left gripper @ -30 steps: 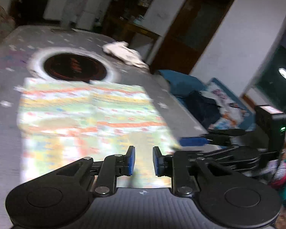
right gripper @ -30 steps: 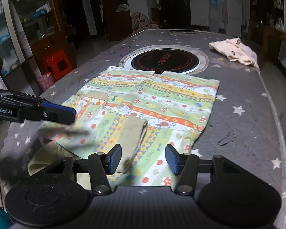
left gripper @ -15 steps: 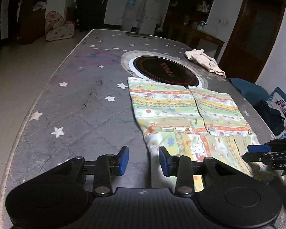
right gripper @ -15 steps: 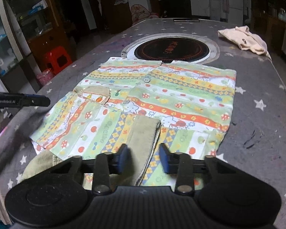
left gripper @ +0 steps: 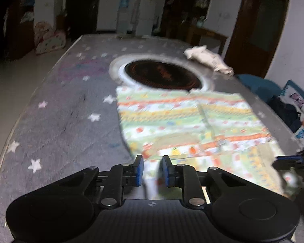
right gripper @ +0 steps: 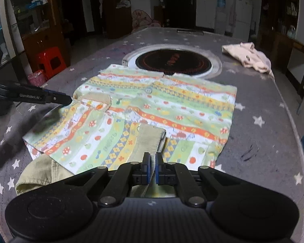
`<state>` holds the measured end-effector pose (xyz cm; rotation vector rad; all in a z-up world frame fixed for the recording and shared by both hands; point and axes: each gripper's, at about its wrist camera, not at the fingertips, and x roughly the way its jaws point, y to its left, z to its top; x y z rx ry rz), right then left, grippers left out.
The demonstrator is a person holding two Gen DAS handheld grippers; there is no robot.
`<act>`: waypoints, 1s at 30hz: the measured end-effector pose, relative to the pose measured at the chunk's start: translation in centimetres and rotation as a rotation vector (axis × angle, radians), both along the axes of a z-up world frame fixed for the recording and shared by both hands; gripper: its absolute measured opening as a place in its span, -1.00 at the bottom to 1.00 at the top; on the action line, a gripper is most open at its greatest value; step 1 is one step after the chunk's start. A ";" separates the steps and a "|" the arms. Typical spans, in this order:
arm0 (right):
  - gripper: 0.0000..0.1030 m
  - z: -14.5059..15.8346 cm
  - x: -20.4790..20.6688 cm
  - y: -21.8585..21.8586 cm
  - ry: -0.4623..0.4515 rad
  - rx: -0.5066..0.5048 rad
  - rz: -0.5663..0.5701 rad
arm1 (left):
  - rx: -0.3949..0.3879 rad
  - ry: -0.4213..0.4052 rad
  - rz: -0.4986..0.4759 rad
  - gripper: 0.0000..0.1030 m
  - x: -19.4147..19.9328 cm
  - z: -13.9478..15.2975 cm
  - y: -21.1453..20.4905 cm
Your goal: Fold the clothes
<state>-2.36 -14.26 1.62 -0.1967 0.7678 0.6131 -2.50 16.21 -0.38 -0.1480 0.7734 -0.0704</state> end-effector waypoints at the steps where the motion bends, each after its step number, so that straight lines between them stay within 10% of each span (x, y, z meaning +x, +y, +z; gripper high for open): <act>1: -0.91 0.0 0.0 0.0 -0.003 -0.003 0.002 | -0.007 0.007 0.004 -0.57 0.1 -0.2 0.3; 30: -0.57 -1.6 -2.3 2.4 0.006 -0.088 0.185 | 0.021 -0.026 -0.253 -0.55 -6.2 1.8 -5.7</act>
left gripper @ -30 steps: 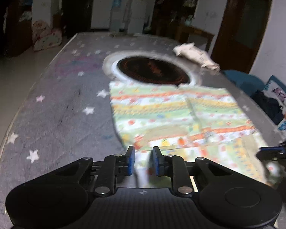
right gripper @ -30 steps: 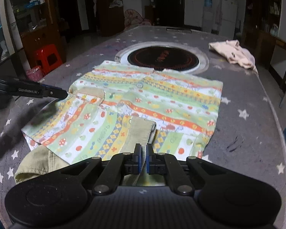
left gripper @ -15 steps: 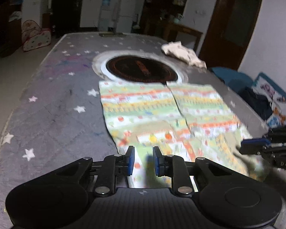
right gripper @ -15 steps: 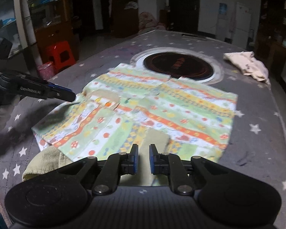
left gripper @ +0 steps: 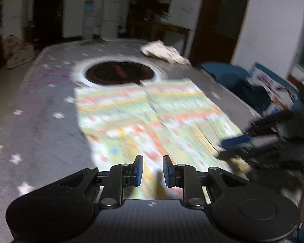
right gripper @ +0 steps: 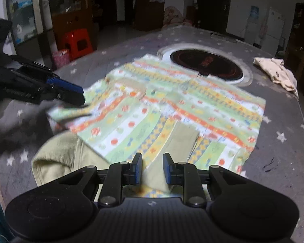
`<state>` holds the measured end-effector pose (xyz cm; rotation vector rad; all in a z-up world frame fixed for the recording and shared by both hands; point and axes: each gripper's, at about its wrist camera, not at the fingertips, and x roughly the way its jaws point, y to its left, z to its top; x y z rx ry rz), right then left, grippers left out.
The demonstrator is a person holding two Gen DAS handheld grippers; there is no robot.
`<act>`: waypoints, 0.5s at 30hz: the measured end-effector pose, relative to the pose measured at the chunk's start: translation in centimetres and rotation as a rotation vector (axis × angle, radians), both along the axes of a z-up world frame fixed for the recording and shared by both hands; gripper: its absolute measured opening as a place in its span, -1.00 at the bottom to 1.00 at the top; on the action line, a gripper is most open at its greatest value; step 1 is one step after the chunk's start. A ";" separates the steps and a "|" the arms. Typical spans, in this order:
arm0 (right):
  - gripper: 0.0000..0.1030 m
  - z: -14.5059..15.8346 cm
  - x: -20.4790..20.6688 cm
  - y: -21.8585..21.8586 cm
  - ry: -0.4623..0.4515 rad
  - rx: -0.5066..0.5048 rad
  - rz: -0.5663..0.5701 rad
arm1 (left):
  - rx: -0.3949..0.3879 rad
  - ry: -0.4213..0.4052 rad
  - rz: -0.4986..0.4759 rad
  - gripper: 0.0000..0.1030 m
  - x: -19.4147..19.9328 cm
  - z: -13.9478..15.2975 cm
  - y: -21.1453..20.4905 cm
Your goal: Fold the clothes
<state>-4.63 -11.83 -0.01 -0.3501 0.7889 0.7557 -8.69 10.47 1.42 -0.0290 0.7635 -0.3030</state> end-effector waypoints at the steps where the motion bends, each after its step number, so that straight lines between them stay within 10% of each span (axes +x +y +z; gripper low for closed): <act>1: -0.57 -0.1 -0.2 0.0 -0.002 -0.002 0.000 | 0.020 0.013 -0.016 -0.55 -0.2 -0.5 -0.6; 11: -0.48 0.0 -1.3 -0.8 -0.012 -0.011 0.018 | 0.031 0.031 -0.008 -0.53 -1.3 0.4 -1.4; 15: -0.29 0.6 -2.0 -1.4 -0.025 -0.018 0.034 | -0.059 0.103 0.014 -0.19 -1.9 1.4 -1.1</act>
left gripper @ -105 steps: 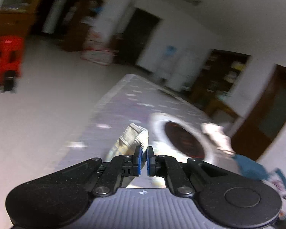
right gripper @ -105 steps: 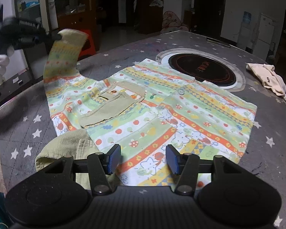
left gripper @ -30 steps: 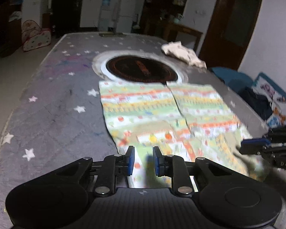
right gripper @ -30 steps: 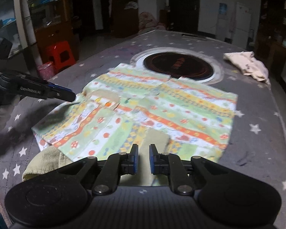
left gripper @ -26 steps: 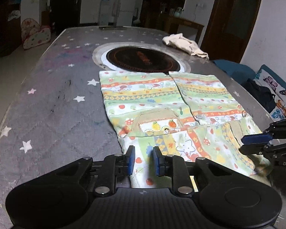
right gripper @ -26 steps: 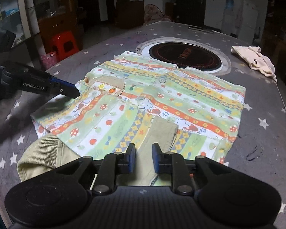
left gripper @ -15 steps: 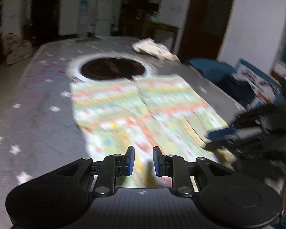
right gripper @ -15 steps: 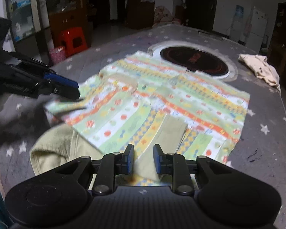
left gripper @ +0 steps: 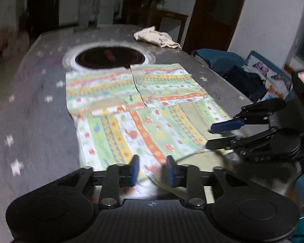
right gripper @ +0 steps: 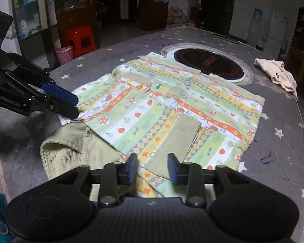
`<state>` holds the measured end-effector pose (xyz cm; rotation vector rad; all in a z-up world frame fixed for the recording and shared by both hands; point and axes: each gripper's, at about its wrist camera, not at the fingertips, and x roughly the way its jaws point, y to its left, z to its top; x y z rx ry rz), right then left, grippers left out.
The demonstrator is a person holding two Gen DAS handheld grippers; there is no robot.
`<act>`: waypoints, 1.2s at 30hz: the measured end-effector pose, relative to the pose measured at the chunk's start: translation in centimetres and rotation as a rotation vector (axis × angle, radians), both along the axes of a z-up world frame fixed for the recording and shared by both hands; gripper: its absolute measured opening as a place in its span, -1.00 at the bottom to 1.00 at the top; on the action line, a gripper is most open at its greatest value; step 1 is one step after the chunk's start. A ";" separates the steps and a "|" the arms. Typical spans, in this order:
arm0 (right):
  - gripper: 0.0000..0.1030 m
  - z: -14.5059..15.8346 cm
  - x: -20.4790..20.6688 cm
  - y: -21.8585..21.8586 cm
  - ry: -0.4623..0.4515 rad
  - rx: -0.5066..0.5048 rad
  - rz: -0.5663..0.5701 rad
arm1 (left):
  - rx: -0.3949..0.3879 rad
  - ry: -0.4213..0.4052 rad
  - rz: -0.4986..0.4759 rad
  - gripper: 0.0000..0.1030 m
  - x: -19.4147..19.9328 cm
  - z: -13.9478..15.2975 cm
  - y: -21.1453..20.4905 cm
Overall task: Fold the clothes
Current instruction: 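Grasp the beige sleeve with the right gripper while the left gripper grasps the shirt edge, lift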
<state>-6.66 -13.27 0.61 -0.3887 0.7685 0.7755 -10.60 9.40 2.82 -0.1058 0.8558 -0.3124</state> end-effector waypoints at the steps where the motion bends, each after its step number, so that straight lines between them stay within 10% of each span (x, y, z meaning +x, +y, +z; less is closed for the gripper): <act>1: -0.28 0.1 -0.2 -0.2 -0.006 -0.010 0.007 | -0.016 0.017 0.005 -0.13 -0.1 0.1 0.0; 8: -0.05 0.6 -1.9 -2.0 -0.047 -0.080 0.056 | -0.151 0.191 0.037 -0.12 0.4 -1.1 -0.4; 11: 0.00 0.7 -2.6 -2.7 -0.064 -0.114 0.081 | -0.174 0.226 0.036 -0.47 0.8 -1.5 -0.5; 25: 0.32 0.4 -3.4 -1.5 -0.105 -0.071 0.200 | -0.269 0.144 0.010 -0.74 3.8 2.4 0.6; 27: 0.24 0.7 -2.8 -1.2 -0.093 -0.041 0.185 | -0.272 0.130 -0.005 -0.74 4.1 2.7 0.6; 31: -0.61 1.3 -1.5 -0.6 -0.068 0.020 0.154 | -0.248 0.096 -0.030 -0.61 3.5 2.9 1.2; 36: -0.72 2.1 0.2 0.0 -0.038 0.096 0.115 | -0.161 -0.017 -0.046 -0.06 1.1 2.9 2.8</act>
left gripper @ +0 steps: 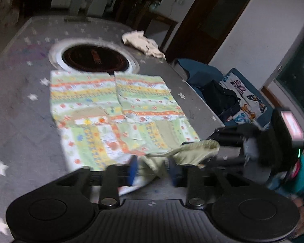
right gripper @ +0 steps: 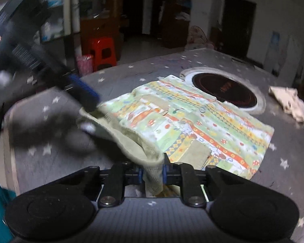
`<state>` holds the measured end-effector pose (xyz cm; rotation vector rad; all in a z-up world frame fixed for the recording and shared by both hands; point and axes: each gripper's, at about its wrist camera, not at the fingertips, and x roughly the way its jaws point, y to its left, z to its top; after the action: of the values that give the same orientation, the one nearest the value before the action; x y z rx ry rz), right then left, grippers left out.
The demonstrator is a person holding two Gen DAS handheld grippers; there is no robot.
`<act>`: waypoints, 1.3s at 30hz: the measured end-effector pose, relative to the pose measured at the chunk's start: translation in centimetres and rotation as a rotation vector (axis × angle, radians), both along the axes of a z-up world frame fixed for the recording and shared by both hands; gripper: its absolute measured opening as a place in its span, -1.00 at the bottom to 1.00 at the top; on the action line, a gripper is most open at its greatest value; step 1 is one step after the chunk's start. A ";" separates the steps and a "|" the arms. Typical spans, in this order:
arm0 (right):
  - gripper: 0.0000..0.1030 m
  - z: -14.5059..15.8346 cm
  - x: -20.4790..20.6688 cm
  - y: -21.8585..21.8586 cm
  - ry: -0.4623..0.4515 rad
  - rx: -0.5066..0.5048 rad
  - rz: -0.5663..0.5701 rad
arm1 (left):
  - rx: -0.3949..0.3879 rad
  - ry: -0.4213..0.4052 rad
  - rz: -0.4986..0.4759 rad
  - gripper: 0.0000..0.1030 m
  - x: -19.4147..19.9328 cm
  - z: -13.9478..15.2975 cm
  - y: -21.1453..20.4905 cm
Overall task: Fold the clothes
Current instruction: 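Grasp the beige sleeve with the right gripper while the left gripper grasps the shirt edge, lift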
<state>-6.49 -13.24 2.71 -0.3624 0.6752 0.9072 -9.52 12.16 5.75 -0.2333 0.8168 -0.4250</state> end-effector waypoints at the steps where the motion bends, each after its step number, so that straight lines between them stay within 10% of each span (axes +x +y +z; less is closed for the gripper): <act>1: -0.75 0.2 0.3 0.1 0.007 0.015 -0.007 | 0.028 -0.024 0.002 0.00 -0.5 0.0 0.2; 24: -0.90 1.7 2.6 -0.7 0.051 0.133 -0.144 | 0.753 -0.386 -0.203 0.15 -3.0 -5.8 -6.1; 27: -0.90 1.8 2.5 -0.8 0.048 0.138 -0.149 | 0.835 -0.422 -0.210 -0.22 -3.1 -6.6 -6.4; 31: -0.92 1.9 1.9 -1.0 0.033 0.139 -0.133 | 0.854 -0.447 -0.234 -0.79 -3.4 -6.8 -6.0; 39: -0.93 4.4 -1.6 -3.1 0.012 0.150 -0.029 | 0.653 -0.431 -0.288 -0.84 -6.9 -2.7 -4.3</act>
<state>-8.11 -16.33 7.07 -0.2133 0.6173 0.9271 -16.43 7.84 3.05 0.5736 0.5249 -0.4347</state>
